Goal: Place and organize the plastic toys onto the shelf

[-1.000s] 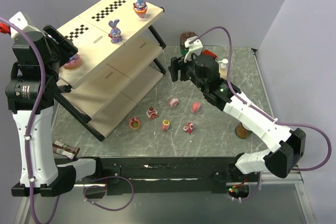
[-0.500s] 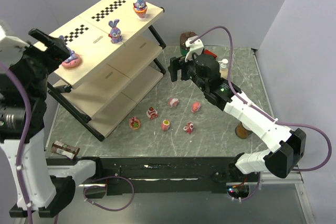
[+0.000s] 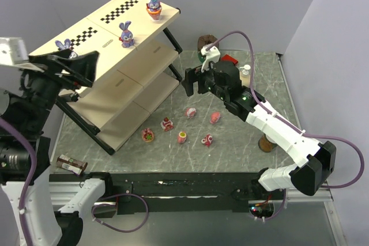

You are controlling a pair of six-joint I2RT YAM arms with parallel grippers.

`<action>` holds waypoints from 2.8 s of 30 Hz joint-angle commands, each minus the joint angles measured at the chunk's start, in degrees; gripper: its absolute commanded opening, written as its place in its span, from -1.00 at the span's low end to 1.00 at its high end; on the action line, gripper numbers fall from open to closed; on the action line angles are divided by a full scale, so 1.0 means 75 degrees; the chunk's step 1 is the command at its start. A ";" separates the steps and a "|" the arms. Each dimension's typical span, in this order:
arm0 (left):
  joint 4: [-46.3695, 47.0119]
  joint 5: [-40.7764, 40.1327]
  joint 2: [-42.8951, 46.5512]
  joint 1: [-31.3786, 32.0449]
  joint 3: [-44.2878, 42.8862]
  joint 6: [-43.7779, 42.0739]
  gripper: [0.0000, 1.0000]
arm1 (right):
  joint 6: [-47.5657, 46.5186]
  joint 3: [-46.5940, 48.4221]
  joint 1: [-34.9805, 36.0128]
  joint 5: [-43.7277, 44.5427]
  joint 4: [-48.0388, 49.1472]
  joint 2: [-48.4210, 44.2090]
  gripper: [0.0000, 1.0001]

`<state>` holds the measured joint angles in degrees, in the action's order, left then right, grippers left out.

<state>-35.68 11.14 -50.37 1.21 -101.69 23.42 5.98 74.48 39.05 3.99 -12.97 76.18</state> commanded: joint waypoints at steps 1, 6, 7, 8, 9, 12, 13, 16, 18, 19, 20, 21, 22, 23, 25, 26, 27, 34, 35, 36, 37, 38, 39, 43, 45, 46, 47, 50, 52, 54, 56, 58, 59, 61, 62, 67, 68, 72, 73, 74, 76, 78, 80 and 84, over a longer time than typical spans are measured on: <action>0.1323 0.2627 -0.0151 0.0037 0.0410 0.0100 0.92 | 0.0374 -0.0203 -0.0062 -0.0145 -0.0519 -0.0279 0.94; 0.1733 0.3167 -0.0362 0.0295 0.0562 0.0287 0.87 | 0.0819 -0.0601 -0.0073 -0.0308 -0.1117 -0.0255 0.91; 0.1815 0.3110 -0.0385 0.0330 0.0586 0.0288 0.87 | 0.0948 -0.0672 -0.0062 -0.0379 -0.1164 -0.0221 0.90; 0.1816 0.3051 -0.0432 0.0400 0.0586 0.0264 0.87 | 0.1019 -0.0754 -0.0062 -0.0461 -0.1223 -0.0197 0.87; 0.1816 0.2992 -0.0433 0.0424 0.0563 0.0206 0.87 | 0.1101 -0.0940 -0.0050 -0.0485 -0.1293 -0.0150 0.86; 0.1793 0.2735 -0.0491 0.0529 0.0458 0.0054 0.89 | 0.1253 -0.1443 -0.0062 -0.0906 -0.1014 0.0072 0.83; 0.1781 0.2664 -0.0503 0.0576 0.0422 0.0030 0.89 | 0.1242 -0.1550 -0.0062 -0.1081 -0.0897 0.0142 0.83; 0.1793 0.2523 -0.0596 0.0716 0.0410 0.0006 0.90 | 0.1020 -0.1844 -0.0062 -0.1270 -0.0475 0.0482 0.82; 0.1816 0.2476 -0.0678 0.0787 0.0387 -0.0005 0.91 | 0.0821 -0.1845 -0.0050 -0.1340 -0.0345 0.0809 0.84; 0.1828 0.2453 -0.0702 0.0857 0.0398 0.0006 0.91 | 0.0774 -0.1833 -0.0062 -0.1352 -0.0252 0.0939 0.86; 0.1839 0.2453 -0.0748 0.0904 0.0387 0.0006 0.91 | 0.0692 -0.1809 -0.0062 -0.1329 -0.0204 0.1079 0.88; 0.1840 0.2453 -0.0772 0.0939 0.0375 -0.0005 0.91 | 0.0645 -0.1751 -0.0073 -0.1306 -0.0192 0.1371 0.90; 0.1828 0.2429 -0.0807 0.1009 0.0352 -0.0017 0.91 | 0.0598 -0.1716 -0.0074 -0.1305 -0.0157 0.1513 0.92; 0.1816 0.2383 -0.0854 0.1057 0.0328 -0.0029 0.92 | 0.0563 -0.1669 -0.0085 -0.1317 -0.0134 0.1665 0.94; 0.1758 0.2301 -0.0889 0.1162 0.0246 -0.0111 0.93 | 0.0458 -0.1587 -0.0085 -0.1317 -0.0075 0.2051 1.00; 0.1723 0.2254 -0.0936 0.1209 0.0211 -0.0157 0.93 | 0.0422 -0.1563 -0.0120 -0.1317 -0.0005 0.2158 1.00; 0.1688 0.2195 -0.0948 0.1256 0.0130 -0.0251 0.93 | 0.0352 -0.1540 -0.0120 -0.1247 0.0042 0.2344 1.00; 0.1465 0.1738 -0.1147 0.1642 -0.0164 -0.0755 0.99 | 0.0012 -0.1305 -0.0249 -0.1153 0.0253 0.3072 1.00; 0.1441 0.1691 -0.1182 0.1666 -0.0176 -0.0802 0.99 | -0.0035 -0.1294 -0.0272 -0.1176 0.0288 0.3154 1.00; 0.1441 0.1668 -0.1194 0.1701 -0.0199 -0.0884 0.99 | -0.0140 -0.1270 -0.0331 -0.1200 0.0335 0.3294 1.00; 0.1430 0.1644 -0.1206 0.1760 -0.0211 -0.0931 0.99 | -0.0199 -0.1270 -0.0343 -0.1223 0.0474 0.3353 0.99; 0.1406 0.1574 -0.1229 0.1783 -0.0223 -0.0978 0.99 | -0.0257 -0.1282 -0.0366 -0.1223 0.0545 0.3400 0.99; 0.1406 0.1551 -0.1264 0.1807 -0.0246 -0.1071 0.99 | -0.0351 -0.1259 -0.0413 -0.1212 0.0604 0.3517 0.99; 0.1324 0.1398 -0.1346 0.1970 -0.0351 -0.1259 0.99 | -0.0469 -0.1177 -0.0518 -0.1118 0.0756 0.3775 0.99; 0.1301 0.1328 -0.1382 0.2006 -0.0386 -0.1364 0.99 | -0.0515 -0.1142 -0.0530 -0.1083 0.0862 0.3892 0.98; 0.1300 0.1316 -0.1393 0.2053 -0.0398 -0.1400 0.99 | -0.0539 -0.1118 -0.0554 -0.1094 0.0886 0.3928 0.98; 0.1289 0.1281 -0.1417 0.2076 -0.0410 -0.1435 0.99 | -0.0562 -0.1106 -0.0554 -0.1083 0.0932 0.3951 0.97; 0.1289 0.1187 -0.1440 0.2135 -0.0422 -0.1540 0.99 | -0.0598 -0.1036 -0.0554 -0.1024 0.0979 0.4057 0.94; 0.1289 0.1152 -0.1452 0.2158 -0.0422 -0.1611 0.99 | -0.0621 -0.1036 -0.0554 -0.0978 0.1061 0.4081 0.92; 0.1277 0.1105 -0.1464 0.2193 -0.0433 -0.1669 0.99 | -0.0621 -0.1059 -0.0554 -0.0965 0.1155 0.4046 0.89; 0.1265 0.1058 -0.1464 0.2205 -0.0422 -0.1693 0.99 | -0.0621 -0.1083 -0.0554 -0.0989 0.1214 0.4010 0.86; 0.1265 0.1023 -0.1452 0.2217 -0.0410 -0.1751 0.99 | -0.0598 -0.1071 -0.0542 -0.1001 0.1214 0.4034 0.80; 0.1254 0.1000 -0.1452 0.2217 -0.0399 -0.1752 0.97 | -0.0598 -0.1048 -0.0554 -0.1001 0.1191 0.4045 0.77; 0.1242 0.0965 -0.1452 0.2240 -0.0398 -0.1798 0.93 | -0.0563 -0.1001 -0.0554 -0.1001 0.1167 0.4104 0.65; 0.1207 0.0930 -0.1452 0.2241 -0.0387 -0.1810 0.93 | -0.0551 -0.0989 -0.0554 -0.0989 0.1144 0.4116 0.60; 0.1195 0.0859 -0.1417 0.2264 -0.0340 -0.1880 0.93 | -0.0481 -0.0836 -0.0554 -0.0965 0.0991 0.4186 0.21; 0.1183 0.0847 -0.1417 0.2276 -0.0340 -0.1880 0.93 | -0.0481 -0.0837 -0.0542 -0.0954 0.1003 0.4175 0.16; 0.1172 0.0765 -0.1393 0.2299 -0.0305 -0.1927 0.93 | -0.0492 -0.0696 -0.0542 -0.0884 0.0909 0.4128 -0.01; 0.1172 0.0707 -0.1382 0.2299 -0.0305 -0.1927 0.93 | -0.0492 -0.0684 -0.0542 -0.0895 0.0921 0.4093 -0.06; 0.1172 0.0672 -0.1382 0.2311 -0.0316 -0.1916 0.93 | -0.0504 -0.0638 -0.0531 -0.0884 0.0933 0.3976 -0.07; 0.1172 0.0578 -0.1359 0.2311 -0.0316 -0.1916 0.93 | -0.0481 -0.0556 -0.0542 -0.0848 0.0875 0.3847 -0.11; 0.1172 0.0543 -0.1347 0.2323 -0.0316 -0.1892 0.93 | -0.0481 -0.0334 -0.0531 -0.0871 0.0665 0.3613 -0.13; 0.1195 0.0496 -0.1300 0.2323 -0.0293 -0.1869 0.93 | -0.0457 -0.0030 -0.0531 -0.0988 0.0465 0.3367 -0.15; 0.1265 0.0379 -0.1194 0.2323 -0.0223 -0.1869 0.94 | -0.0399 0.0416 -0.0332 -0.1199 -0.0074 0.2968 -0.16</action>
<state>-27.73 15.59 -60.95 18.37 -103.00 9.89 2.28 72.12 35.38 -3.95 -11.57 105.25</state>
